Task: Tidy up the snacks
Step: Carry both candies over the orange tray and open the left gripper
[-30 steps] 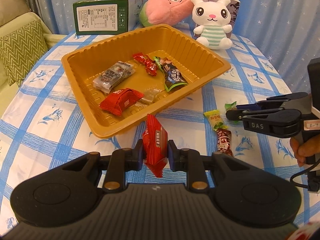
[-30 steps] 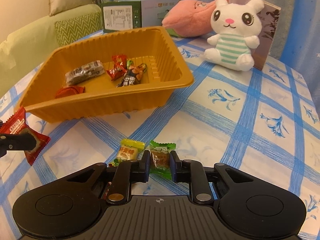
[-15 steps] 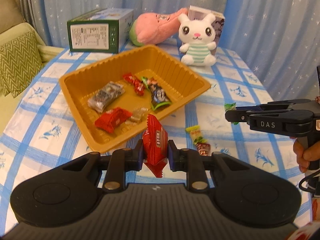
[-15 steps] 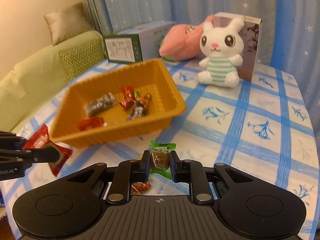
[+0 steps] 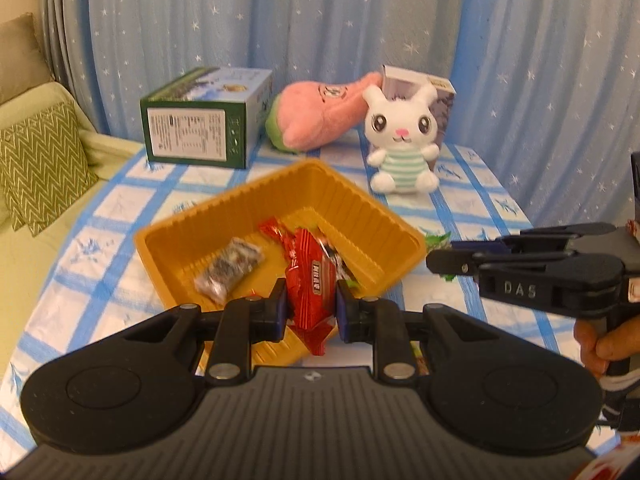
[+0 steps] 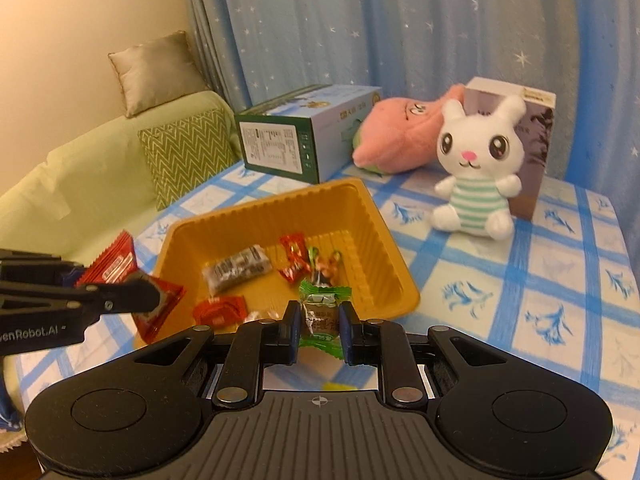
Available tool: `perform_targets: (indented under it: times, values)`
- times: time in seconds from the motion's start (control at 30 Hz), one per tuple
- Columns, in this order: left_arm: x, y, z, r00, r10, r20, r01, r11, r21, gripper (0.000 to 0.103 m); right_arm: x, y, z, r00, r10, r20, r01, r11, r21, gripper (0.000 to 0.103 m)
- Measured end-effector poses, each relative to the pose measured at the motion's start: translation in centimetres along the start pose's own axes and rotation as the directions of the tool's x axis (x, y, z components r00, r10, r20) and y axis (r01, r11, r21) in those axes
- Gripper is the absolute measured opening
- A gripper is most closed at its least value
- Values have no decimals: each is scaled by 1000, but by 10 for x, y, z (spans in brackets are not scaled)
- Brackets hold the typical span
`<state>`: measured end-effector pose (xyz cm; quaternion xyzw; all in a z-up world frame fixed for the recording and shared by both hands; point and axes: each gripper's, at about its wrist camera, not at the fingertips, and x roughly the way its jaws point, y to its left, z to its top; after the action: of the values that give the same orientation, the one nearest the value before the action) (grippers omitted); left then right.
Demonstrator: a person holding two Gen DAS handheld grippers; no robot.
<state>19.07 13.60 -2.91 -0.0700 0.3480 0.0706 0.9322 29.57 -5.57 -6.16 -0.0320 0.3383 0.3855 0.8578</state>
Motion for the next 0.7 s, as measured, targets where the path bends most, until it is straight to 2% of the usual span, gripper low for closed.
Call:
perform_targets:
  times: [0.33,0.7]
  values:
    - [30,15,28,1000,26,10,-26,999,22,22,33,3,27,1000,-8,8,8,1000,-5,20]
    - [78,29,39,998,22,-57,-21,1000,20,22,65,-4,41,999,-46,-15,46,999,13,20]
